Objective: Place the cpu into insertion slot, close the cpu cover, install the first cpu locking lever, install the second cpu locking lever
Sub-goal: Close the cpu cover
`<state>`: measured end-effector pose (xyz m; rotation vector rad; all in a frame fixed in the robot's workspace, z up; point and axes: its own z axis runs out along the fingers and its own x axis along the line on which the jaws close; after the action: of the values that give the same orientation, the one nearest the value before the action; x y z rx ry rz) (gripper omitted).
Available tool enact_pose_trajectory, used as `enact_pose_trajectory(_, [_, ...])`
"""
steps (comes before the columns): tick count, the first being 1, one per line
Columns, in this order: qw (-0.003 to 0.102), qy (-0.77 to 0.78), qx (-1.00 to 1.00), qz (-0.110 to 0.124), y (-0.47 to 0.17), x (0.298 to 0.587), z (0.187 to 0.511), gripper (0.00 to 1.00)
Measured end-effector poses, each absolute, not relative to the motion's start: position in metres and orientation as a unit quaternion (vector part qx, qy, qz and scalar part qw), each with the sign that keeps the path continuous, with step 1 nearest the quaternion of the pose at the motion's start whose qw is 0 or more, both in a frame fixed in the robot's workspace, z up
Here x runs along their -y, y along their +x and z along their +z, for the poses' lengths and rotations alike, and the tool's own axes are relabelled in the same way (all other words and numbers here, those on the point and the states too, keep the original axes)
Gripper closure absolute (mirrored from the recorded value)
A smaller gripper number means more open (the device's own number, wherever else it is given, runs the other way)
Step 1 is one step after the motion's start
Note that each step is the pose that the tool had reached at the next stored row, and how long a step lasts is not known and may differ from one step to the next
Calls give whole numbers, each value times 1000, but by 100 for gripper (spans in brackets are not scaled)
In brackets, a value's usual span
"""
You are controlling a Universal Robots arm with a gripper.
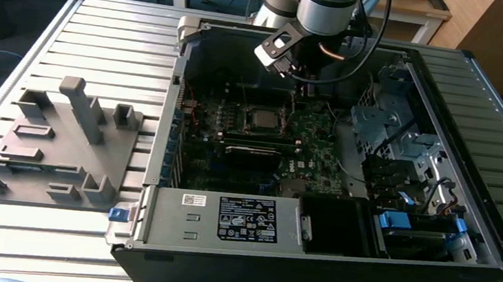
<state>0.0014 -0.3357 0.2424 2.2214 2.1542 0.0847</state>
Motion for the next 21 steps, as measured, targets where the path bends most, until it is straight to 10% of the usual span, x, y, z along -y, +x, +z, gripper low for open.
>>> enact_pose_trajectory(21, [27, 717, -696, 31, -14, 336, 241, 89])
